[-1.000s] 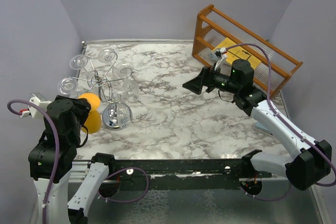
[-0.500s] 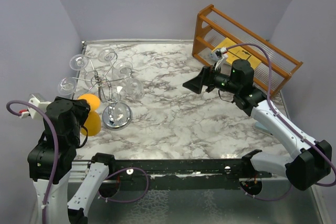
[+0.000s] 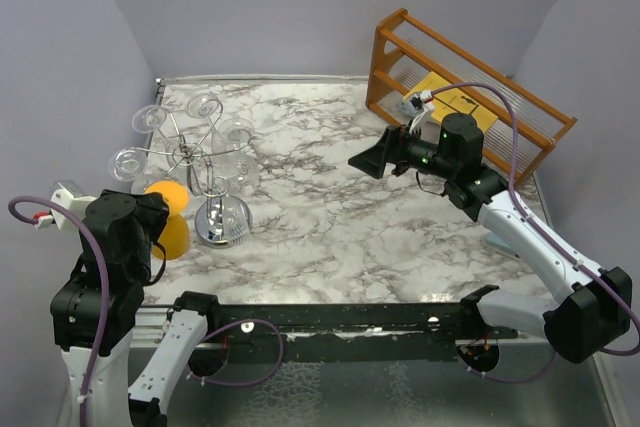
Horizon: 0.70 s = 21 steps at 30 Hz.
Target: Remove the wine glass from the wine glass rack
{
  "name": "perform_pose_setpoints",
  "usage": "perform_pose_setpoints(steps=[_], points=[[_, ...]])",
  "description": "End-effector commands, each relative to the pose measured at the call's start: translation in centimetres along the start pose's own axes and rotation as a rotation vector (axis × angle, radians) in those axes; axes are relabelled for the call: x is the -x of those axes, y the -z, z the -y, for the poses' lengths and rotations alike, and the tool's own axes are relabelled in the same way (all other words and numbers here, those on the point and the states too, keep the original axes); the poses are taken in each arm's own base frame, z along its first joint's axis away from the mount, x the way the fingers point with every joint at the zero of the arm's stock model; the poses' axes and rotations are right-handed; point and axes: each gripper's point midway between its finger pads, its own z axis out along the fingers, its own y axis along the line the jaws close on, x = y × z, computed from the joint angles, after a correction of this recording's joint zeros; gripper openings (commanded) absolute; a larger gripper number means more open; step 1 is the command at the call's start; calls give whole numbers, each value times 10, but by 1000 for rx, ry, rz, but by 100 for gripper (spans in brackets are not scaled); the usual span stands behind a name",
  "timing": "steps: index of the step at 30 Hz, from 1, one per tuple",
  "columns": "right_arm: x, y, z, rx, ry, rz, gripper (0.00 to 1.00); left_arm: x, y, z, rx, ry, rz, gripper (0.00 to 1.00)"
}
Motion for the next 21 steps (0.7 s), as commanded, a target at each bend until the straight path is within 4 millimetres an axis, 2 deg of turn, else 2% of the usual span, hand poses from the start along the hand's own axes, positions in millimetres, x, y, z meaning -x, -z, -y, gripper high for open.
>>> perform_pose_setpoints(steps=[1,21], points=[[1,3,0,-22,2,12,99,5,5,-17,57,-48,26,29],[-3,0,5,-32,-16,-1,99,6,10,-24,60,-44,33,35]])
